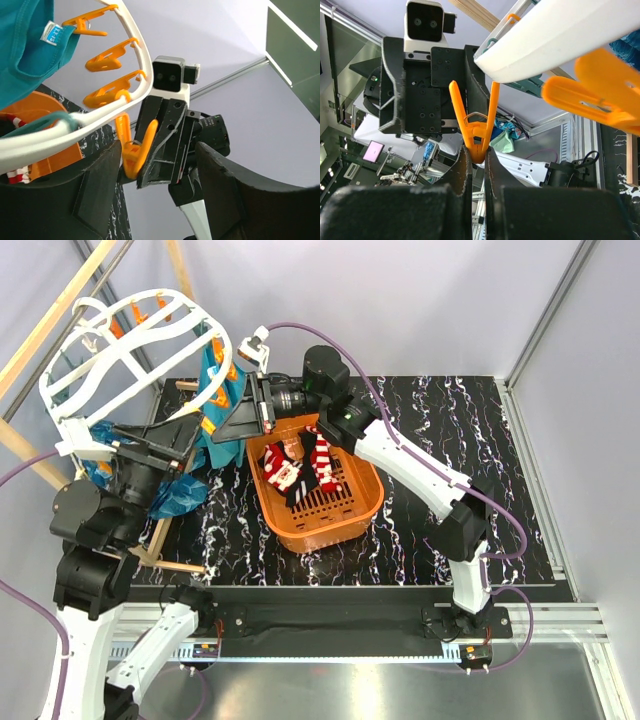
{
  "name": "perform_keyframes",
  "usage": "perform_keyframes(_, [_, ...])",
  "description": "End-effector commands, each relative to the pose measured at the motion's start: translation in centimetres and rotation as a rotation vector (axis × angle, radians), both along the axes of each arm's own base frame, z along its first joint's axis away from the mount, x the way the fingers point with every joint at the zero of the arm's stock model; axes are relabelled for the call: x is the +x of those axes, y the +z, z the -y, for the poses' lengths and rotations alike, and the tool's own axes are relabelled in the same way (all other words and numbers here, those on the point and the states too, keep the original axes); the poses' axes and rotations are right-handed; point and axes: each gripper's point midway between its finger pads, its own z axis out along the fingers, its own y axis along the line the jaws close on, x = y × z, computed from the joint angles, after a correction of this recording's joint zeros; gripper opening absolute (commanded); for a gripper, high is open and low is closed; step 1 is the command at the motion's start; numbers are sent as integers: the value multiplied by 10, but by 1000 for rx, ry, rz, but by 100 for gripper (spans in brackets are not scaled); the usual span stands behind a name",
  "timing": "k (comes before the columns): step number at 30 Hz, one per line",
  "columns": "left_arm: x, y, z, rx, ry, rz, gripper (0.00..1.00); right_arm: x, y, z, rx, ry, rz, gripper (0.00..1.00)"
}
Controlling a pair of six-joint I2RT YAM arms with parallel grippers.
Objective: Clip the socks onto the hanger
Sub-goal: Open the clamp at the hanger.
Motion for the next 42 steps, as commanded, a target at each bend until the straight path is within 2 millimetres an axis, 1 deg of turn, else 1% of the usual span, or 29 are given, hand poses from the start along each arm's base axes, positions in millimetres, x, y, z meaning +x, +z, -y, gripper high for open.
perform_keyframes(1, [-6, -8, -8, 24, 36, -11, 66, -26, 34, 26, 55, 76, 60, 0])
perform_keyframes(5, [-8, -10, -7, 39, 25, -9, 66, -24, 35, 26, 53, 73, 59, 0])
perform_keyframes(7, [-7, -10, -7, 34, 29, -10, 67, -25, 38, 27, 60, 72, 65, 0])
perform_keyframes(11, [6, -3, -3, 23, 25, 27, 71, -27, 42, 29, 65, 75, 69, 0])
perform_keyframes(13, [10, -2, 2, 37, 9, 33, 75, -29, 43, 31, 65, 80, 68, 0])
perform_keyframes(14, [11, 4, 2, 40, 10, 59, 75, -30, 43, 30, 63, 84, 64, 0])
perform_keyframes(15, [15, 4, 3, 46, 12, 64, 76, -31, 43, 32, 63, 88, 66, 0])
perform_keyframes(16, [14, 5, 8, 61, -12, 80, 76, -31, 43, 33, 62, 90, 65, 0])
perform_keyframes(17, [13, 11, 8, 56, -12, 112, 76, -32, 43, 33, 60, 89, 65, 0])
perform_keyframes(20, [17, 8, 5, 53, 9, 119, 75, -34, 43, 34, 59, 95, 66, 0])
perform_keyframes(21, [16, 10, 5, 50, 9, 129, 75, -34, 42, 34, 58, 98, 66, 0])
perform_keyframes(22, [19, 7, 5, 49, 10, 121, 75, -34, 43, 34, 59, 98, 68, 0])
perform_keyframes(23, [19, 10, 6, 47, 4, 133, 72, -33, 42, 34, 59, 100, 68, 0])
perform_keyframes(26, [17, 14, 9, 47, -11, 153, 70, -34, 40, 33, 56, 104, 67, 0])
perform_keyframes(28, [18, 14, 7, 44, 3, 161, 69, -32, 39, 32, 56, 100, 65, 0])
perform_keyframes(29, [14, 19, 4, 37, 12, 190, 68, -31, 39, 32, 55, 100, 62, 0])
perform_keyframes(30, [16, 15, 5, 35, 13, 189, 68, -31, 37, 30, 55, 103, 62, 0])
perform_keyframes(34, [13, 18, 3, 23, 19, 237, 67, -30, 37, 30, 59, 106, 58, 0])
perform_keyframes(35, [16, 16, 0, 22, 38, 228, 67, -30, 37, 29, 59, 108, 58, 0])
perform_keyframes(37, [17, 14, 1, 26, 36, 212, 67, -31, 37, 30, 55, 110, 59, 0])
perform_keyframes(38, [18, 9, 1, 34, 37, 192, 67, -31, 38, 30, 57, 108, 72, 0])
perform_keyframes(41, [12, 6, 0, 72, 37, 193, 71, -29, 36, 28, 49, 98, 76, 0])
perform_keyframes(42, [7, 5, 5, 125, 11, 222, 72, -25, 34, 27, 41, 86, 71, 0])
